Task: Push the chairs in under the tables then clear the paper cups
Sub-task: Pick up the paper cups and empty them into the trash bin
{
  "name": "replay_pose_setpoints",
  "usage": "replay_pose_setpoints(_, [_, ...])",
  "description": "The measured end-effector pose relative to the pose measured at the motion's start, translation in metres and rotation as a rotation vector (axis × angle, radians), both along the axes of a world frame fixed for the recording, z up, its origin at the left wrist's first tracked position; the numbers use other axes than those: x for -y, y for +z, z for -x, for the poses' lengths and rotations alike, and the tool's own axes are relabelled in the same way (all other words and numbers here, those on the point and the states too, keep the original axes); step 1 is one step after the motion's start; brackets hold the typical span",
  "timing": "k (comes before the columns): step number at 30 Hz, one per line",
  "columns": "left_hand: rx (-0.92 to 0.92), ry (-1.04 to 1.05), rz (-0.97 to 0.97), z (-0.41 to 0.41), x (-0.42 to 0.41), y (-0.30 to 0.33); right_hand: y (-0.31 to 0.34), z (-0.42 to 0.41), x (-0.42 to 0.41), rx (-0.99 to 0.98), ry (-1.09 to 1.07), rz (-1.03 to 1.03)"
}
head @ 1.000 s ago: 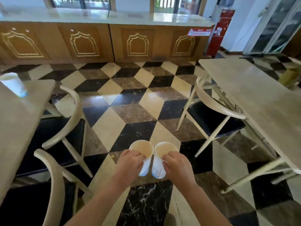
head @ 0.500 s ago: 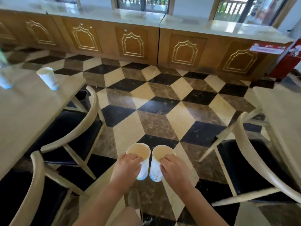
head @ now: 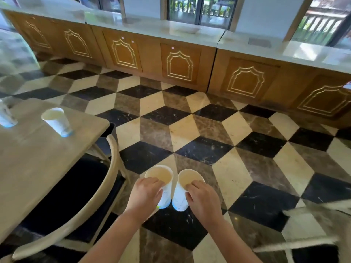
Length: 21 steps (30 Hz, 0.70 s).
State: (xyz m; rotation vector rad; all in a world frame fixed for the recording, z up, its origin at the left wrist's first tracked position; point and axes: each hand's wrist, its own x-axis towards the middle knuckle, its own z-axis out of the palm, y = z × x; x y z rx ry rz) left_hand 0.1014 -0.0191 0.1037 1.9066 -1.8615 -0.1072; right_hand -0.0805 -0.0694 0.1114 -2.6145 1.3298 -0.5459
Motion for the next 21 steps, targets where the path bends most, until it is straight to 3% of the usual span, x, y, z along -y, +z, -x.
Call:
replay_pose_setpoints(6, [0.001, 0.099, -0.022, -0.042, 0.088, -0.009, -0.008, -0.048, 0.117, -0.020, 0.138, -0.031])
replay_pose_setpoints(21, [-0.078, 0.690, -0.074, -0.130, 0.299, -0.018, -0.012, -0.190, 0.414, -0.087, 0.627, -0.057])
